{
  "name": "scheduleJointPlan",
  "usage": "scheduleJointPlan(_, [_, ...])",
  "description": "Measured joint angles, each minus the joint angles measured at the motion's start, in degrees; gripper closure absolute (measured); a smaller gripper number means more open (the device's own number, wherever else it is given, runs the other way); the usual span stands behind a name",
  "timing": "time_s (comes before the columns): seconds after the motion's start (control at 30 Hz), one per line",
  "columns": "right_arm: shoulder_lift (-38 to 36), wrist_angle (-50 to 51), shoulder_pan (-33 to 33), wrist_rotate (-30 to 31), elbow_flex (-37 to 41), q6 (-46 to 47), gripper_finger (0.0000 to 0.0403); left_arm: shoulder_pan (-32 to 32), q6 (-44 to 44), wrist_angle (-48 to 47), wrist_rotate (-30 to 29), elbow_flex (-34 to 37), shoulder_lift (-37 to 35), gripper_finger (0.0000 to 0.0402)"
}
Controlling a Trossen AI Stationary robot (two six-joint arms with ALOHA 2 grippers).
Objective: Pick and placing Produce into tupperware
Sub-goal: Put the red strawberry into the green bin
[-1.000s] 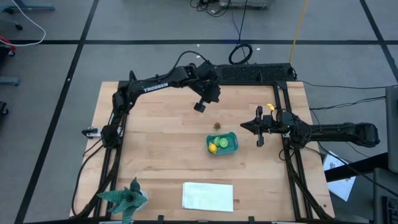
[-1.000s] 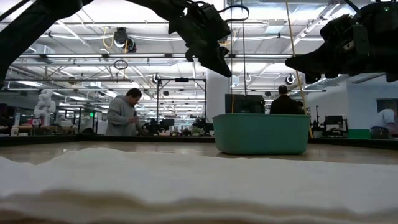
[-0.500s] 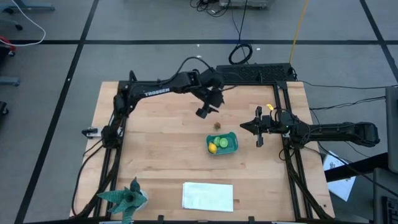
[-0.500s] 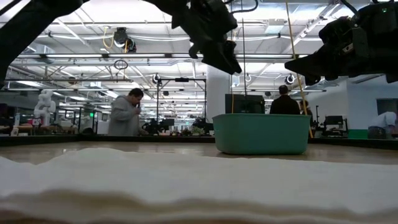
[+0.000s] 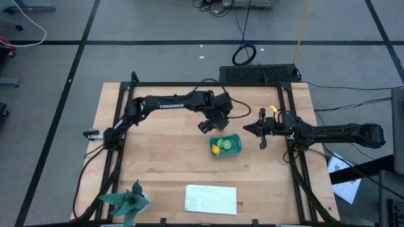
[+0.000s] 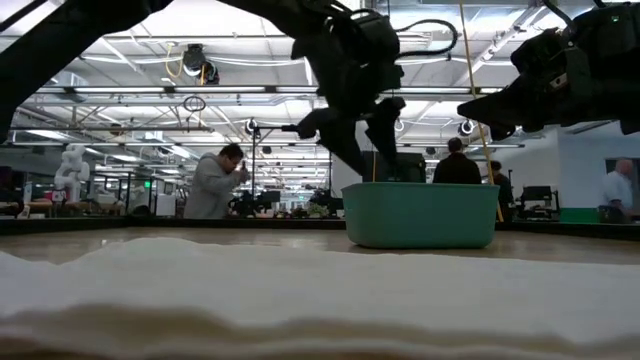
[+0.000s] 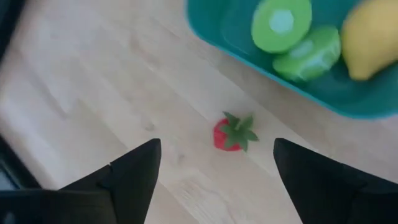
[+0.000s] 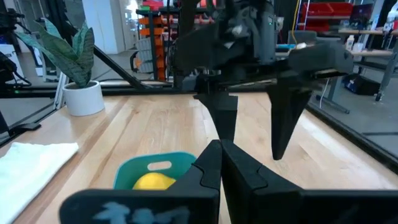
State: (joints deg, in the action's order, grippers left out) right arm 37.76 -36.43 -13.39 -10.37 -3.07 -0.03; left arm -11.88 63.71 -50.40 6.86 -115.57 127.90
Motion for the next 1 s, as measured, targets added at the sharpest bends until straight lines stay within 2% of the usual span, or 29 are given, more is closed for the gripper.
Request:
scheduleJointPlan(0.57, [0.39,-0.37,0.00,0.00,0.00,-1.63,0.0403,-0.36,9.20,0.20,-2.55,0.83,0.54,0.0085])
scheduleJointPlan(0.73, [0.37,-1.25,0.00,0.00,0.00,-2.52,0.0403,-0.44,10.23,0.25,-0.03,0.83,0.52,0.0089])
scheduleJointPlan(0.87, [0.40,-2.67,-0.02,0.01,0.00,-3.60,0.0403,-0.37,11.02,1.66,4.70,0.83,0.52,0.0089])
scheduleJointPlan(1.0, [0.42,-3.27,-0.02,0.01,0.00,-3.67,0.0403,-0.51,9.52,2.98,4.98,0.82,1.59,0.0089])
